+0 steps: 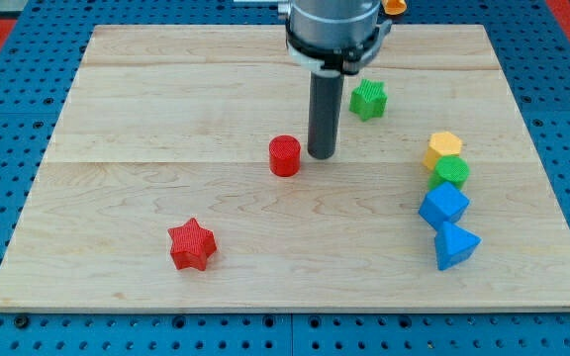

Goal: Move the red circle to the right side of the red star

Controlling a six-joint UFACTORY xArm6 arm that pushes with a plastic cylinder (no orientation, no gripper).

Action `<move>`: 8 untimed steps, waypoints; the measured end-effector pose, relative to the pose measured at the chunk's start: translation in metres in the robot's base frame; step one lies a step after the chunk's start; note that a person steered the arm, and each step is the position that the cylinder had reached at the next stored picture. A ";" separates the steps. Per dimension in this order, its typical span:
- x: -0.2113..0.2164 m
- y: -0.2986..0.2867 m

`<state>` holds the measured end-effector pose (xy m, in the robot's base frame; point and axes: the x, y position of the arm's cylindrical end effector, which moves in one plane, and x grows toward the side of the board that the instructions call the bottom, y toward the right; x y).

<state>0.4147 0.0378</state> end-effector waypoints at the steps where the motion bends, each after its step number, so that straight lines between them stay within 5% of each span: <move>1: 0.006 -0.049; 2: 0.075 -0.079; 8: 0.096 -0.100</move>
<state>0.5108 -0.0626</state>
